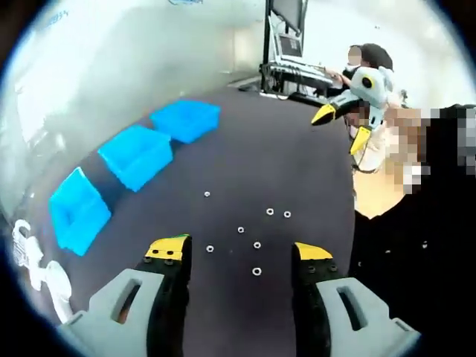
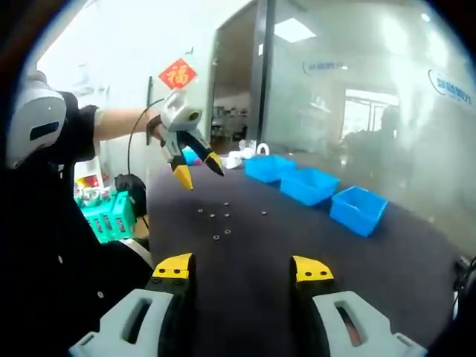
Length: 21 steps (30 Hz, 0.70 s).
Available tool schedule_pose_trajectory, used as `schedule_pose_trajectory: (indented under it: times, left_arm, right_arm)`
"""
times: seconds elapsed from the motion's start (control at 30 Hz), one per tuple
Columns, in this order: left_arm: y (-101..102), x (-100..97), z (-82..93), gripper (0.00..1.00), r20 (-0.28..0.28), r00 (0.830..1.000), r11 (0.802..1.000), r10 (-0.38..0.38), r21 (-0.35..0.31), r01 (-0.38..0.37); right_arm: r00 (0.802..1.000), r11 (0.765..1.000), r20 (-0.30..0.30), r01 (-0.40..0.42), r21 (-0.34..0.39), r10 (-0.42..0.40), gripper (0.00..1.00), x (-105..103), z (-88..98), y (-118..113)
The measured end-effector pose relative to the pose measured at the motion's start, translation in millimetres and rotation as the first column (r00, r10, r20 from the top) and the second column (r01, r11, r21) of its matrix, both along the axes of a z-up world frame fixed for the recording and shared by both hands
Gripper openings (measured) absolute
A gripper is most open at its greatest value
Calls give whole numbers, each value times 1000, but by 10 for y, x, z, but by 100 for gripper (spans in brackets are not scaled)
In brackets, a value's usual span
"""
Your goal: Sort the screws, nuts, and washers into the corresponding bins
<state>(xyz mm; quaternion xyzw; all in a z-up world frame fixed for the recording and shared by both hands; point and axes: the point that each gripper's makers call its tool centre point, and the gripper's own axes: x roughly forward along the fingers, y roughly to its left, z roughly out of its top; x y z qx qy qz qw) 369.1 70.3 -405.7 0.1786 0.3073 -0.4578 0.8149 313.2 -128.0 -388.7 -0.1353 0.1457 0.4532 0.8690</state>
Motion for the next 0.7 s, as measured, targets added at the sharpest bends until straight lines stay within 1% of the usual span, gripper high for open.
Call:
schedule_pose_trajectory:
  times: [0.1,0.17,0.27,0.4,0.47,0.63,0.7]
  left_arm:
    - [-52,-21,-28,51,-16,1000,1000,-10,6,10]
    - [-90,-35,-43,50,-50,999,1000,-18,-3,18]
    - [-92,-13,-105,47,-43,998,999,-37,36,38]
    - [-81,32,-216,43,-52,998,998,-29,53,32]
    - [-38,95,-270,41,-62,998,998,-21,62,25]
    - [13,170,-376,38,-76,997,999,14,49,-11]
    - [16,176,-411,36,-90,996,999,24,46,-20]
  right_arm:
    - [1000,1000,-2,1,-7,-1,46,-7,-18,-17]
    - [1000,1000,3,1,-17,-1,46,-5,-24,-30]
    - [1000,1000,1,5,-8,-5,46,1,-3,-36]
    - [1000,1000,-1,7,-2,-7,46,1,-7,-43]
    - [1000,1000,-4,9,-4,-9,46,-1,-22,-52]
    - [1000,1000,-10,12,-6,-12,46,-19,-38,-79]
    - [1000,1000,-11,15,-8,-15,46,-24,-40,-93]
